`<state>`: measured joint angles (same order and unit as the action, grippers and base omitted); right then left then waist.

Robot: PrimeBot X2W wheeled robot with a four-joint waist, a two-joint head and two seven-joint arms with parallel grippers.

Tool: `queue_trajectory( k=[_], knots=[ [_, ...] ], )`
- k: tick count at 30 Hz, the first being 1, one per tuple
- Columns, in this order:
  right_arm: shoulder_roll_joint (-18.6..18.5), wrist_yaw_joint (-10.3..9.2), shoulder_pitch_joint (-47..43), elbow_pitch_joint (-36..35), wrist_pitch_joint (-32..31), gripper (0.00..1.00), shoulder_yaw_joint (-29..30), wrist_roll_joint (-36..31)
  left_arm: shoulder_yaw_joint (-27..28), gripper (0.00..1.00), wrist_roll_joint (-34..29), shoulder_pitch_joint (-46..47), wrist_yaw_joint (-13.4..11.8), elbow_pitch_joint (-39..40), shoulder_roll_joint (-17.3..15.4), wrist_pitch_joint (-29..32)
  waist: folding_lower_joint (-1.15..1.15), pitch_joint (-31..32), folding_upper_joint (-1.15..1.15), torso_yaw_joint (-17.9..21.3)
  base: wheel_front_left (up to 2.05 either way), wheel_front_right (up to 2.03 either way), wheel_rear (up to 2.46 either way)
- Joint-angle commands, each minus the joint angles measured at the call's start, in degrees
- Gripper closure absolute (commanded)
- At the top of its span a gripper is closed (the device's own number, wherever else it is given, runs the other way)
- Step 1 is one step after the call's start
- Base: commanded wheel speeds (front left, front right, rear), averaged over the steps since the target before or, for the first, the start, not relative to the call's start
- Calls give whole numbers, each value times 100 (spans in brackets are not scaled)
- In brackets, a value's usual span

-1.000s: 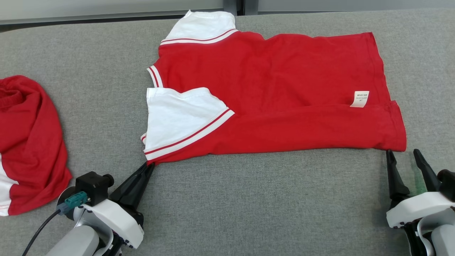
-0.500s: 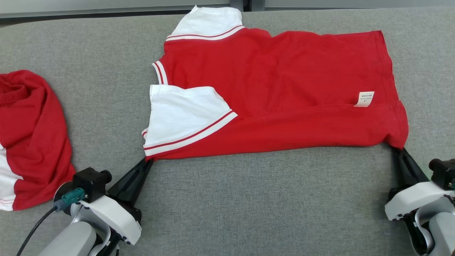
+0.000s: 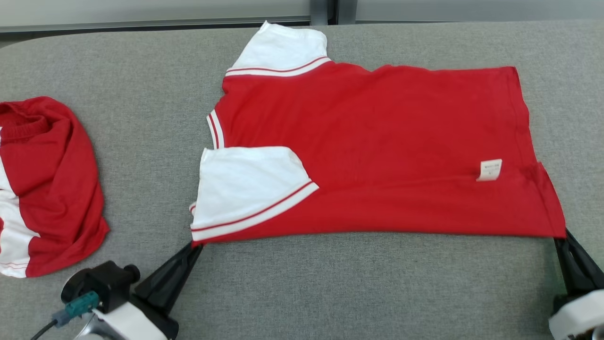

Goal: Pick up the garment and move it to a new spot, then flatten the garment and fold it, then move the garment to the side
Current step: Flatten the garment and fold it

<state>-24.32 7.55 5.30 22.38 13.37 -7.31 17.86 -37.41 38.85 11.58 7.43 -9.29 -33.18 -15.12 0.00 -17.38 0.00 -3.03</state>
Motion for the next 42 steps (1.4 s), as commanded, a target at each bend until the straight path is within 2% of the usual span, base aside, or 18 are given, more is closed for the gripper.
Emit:
queue_trajectory(
  k=[1,8,13,19,20,21,22,23,25,26,27,34,37,42],
  knots=[
    [-45,-12,-357,-262,-74,100,157,-23,-8,100,-18,-238,-47,224,-157,25,0,0,0,-21,0,0,0],
    [21,-12,-1335,-1079,-338,100,653,-184,-64,100,281,-939,-224,968,-440,265,0,16,0,-49,0,0,0],
    [207,-12,-1980,-1720,-610,100,1000,-285,-217,100,450,-1481,-365,1513,-674,574,0,36,0,-61,0,0,0],
    [323,-12,-2442,-2084,-866,100,1222,-443,-350,100,598,-1829,-535,1835,-722,815,0,118,0,-108,0,0,0],
    [365,-12,-2483,-2119,-887,95,1279,-448,-352,100,613,-1849,-563,1859,-701,833,0,133,0,-115,0,0,0],
    [401,-12,-2526,-2150,-931,56,1315,-425,-353,100,605,-1849,-603,1865,-693,838,0,146,0,-124,0,0,0],
    [427,-12,-2557,-2186,-941,3,1359,-388,-362,99,546,-1825,-635,1849,-708,851,0,158,0,-136,0,0,0],
    [432,-12,-2588,-2224,-935,0,1441,-398,-376,81,503,-1798,-664,1819,-704,867,0,170,0,-151,0,0,0],
    [441,-12,-2701,-2269,-934,0,1518,-453,-383,62,448,-1763,-731,1764,-672,872,0,184,0,-177,0,0,0],
    [449,-12,-2775,-2283,-959,0,1567,-464,-354,24,463,-1760,-783,1739,-650,848,0,186,0,-188,0,0,0],
    [444,-12,-2828,-2308,-959,0,1637,-470,-312,0,510,-1770,-829,1729,-626,812,0,181,0,-197,0,0,0],
    [542,-12,-2784,-2644,-788,0,2075,-709,4,0,643,-1760,-1004,1927,-807,711,0,92,0,-172,0,0,0],
    [709,-12,-2451,-2854,-525,0,2014,-910,282,0,697,-1622,-1066,2116,-1011,667,0,73,0,-136,0,0,0],
    [936,-12,-1889,-2853,-172,0,1530,-1143,797,0,1005,-1413,-1141,2461,-1439,818,0,57,0,-28,0,0,0]
  ],
)
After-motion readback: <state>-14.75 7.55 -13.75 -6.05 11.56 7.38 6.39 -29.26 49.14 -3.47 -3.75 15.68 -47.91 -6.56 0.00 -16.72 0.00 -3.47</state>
